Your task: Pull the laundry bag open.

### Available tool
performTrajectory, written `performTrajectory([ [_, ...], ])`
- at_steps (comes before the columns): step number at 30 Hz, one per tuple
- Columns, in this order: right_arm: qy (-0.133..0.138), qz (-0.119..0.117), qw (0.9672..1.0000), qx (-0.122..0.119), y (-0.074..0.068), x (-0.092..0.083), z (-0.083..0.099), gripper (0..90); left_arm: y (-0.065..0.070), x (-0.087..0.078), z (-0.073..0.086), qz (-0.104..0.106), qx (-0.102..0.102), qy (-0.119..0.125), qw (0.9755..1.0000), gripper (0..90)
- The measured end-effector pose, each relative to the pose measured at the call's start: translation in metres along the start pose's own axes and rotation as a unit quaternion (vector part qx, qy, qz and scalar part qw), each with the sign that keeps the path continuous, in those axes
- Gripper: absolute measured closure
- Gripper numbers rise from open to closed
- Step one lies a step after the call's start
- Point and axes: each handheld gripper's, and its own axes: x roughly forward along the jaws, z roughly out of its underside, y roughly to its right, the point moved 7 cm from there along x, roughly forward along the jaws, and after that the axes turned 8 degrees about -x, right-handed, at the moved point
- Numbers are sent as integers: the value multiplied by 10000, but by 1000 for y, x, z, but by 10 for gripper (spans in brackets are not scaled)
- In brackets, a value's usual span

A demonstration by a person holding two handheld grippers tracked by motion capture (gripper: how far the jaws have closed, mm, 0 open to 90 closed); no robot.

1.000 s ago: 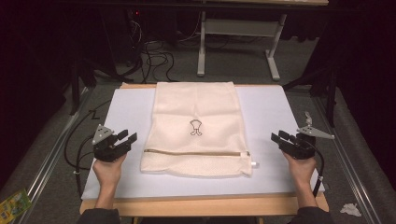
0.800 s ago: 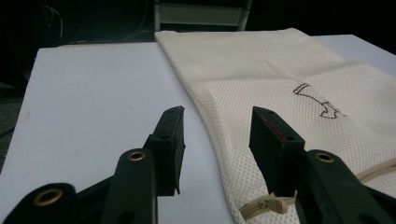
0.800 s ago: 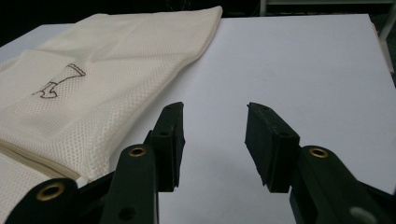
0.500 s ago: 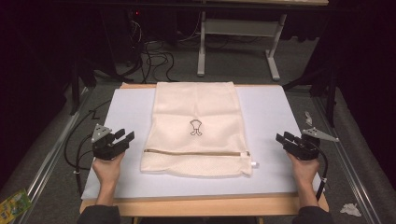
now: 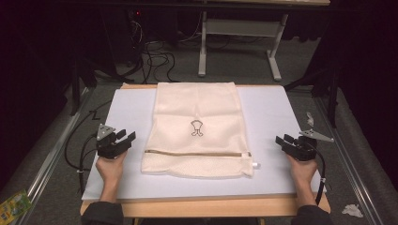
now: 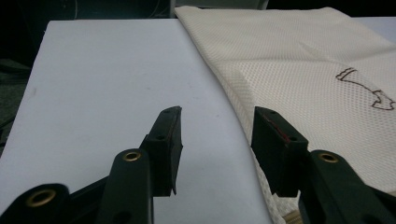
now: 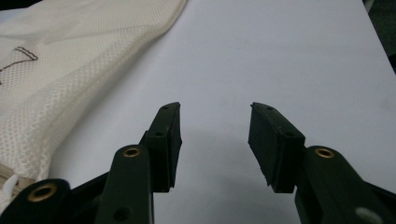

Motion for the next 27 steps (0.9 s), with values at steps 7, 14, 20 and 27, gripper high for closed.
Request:
performTrajectory([
  [7, -110, 111, 9999, -52, 1, 7, 4, 537, -3, 10, 4, -130, 16, -102, 9999, 521],
  [14, -150, 217, 9996, -96, 2, 8, 3, 532, -5, 17, 7, -191, -18, -132, 9997, 513],
  [20, -246, 302, 9992, -122, 3, 10, 5, 524, -7, 21, 8, -241, -3, -132, 9996, 509],
  [27, -302, 368, 9987, -178, 2, 11, 6, 510, -9, 26, 15, -333, 69, -180, 9993, 503],
])
